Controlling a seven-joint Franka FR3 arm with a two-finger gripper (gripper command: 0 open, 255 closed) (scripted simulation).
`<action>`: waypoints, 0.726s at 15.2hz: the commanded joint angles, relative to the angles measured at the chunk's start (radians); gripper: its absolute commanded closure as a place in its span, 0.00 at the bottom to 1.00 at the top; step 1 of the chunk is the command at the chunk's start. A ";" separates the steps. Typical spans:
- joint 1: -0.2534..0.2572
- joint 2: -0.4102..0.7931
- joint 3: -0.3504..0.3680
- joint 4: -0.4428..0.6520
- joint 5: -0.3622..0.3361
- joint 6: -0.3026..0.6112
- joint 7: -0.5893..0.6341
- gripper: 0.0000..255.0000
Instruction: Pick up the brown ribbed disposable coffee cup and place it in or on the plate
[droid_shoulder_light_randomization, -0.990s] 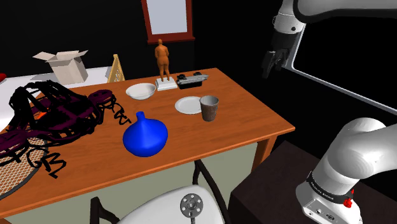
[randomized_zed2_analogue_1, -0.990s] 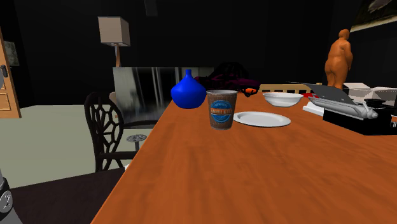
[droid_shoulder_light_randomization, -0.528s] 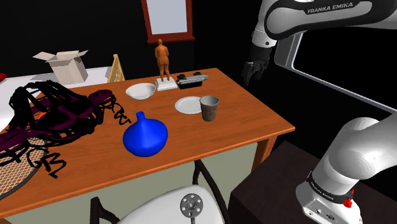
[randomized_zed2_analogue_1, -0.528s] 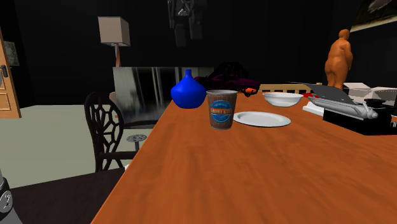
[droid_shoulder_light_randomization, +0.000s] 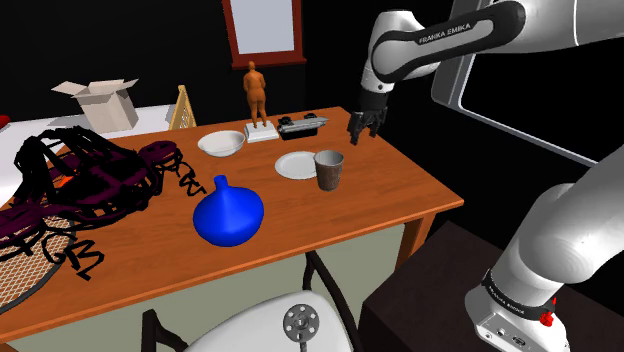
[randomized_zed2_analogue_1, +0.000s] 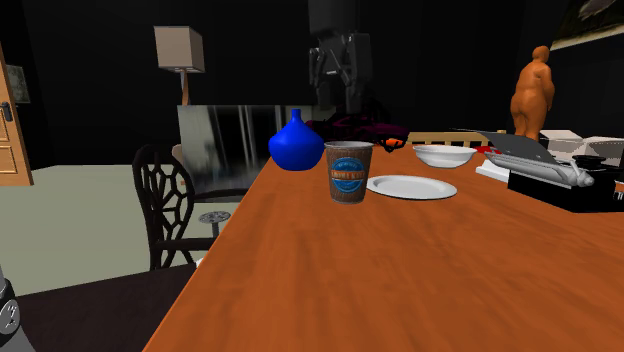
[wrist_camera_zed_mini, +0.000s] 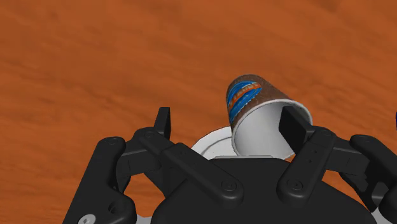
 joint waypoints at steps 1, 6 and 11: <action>0.009 0.067 0.000 0.028 0.023 0.037 -0.007 0.00; 0.027 0.245 0.006 0.134 0.082 0.103 -0.031 0.00; 0.030 0.277 0.010 0.102 0.089 0.166 -0.035 0.00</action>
